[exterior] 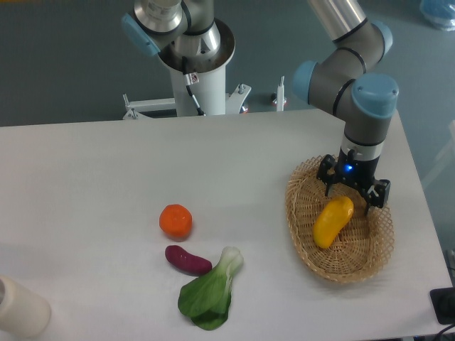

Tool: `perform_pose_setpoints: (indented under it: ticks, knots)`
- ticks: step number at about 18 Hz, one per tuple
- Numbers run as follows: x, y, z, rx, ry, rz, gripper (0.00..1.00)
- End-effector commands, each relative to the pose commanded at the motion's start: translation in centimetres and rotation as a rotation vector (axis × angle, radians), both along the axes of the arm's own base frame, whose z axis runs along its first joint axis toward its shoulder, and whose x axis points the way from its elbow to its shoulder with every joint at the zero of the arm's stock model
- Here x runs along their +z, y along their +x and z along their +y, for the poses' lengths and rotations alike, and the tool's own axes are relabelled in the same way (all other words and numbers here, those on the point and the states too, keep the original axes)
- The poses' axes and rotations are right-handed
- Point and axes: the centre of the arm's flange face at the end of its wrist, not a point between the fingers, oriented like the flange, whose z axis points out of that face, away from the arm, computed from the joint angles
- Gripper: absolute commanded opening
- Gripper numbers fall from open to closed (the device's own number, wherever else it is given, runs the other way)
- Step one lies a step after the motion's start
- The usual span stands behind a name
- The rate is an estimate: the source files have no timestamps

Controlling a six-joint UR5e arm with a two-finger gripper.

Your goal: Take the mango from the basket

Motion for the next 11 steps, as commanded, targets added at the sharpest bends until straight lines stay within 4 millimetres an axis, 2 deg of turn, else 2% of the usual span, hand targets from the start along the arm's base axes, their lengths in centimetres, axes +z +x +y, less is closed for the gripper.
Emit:
perform_pose_setpoints:
  ticks: [4,6,8,11]
  knots:
    - [-0.3,0.9,-0.1,0.088,0.004,-0.033,1.0]
    - [-0.2,0.6,0.2,0.157,0.01,-0.039,1.0]
    - [-1.1,0.3,0.4,0.166,-0.01,-0.044,1.0]
    - [-0.6,-0.6,0.7,0.165,-0.006,-0.028,1.0]
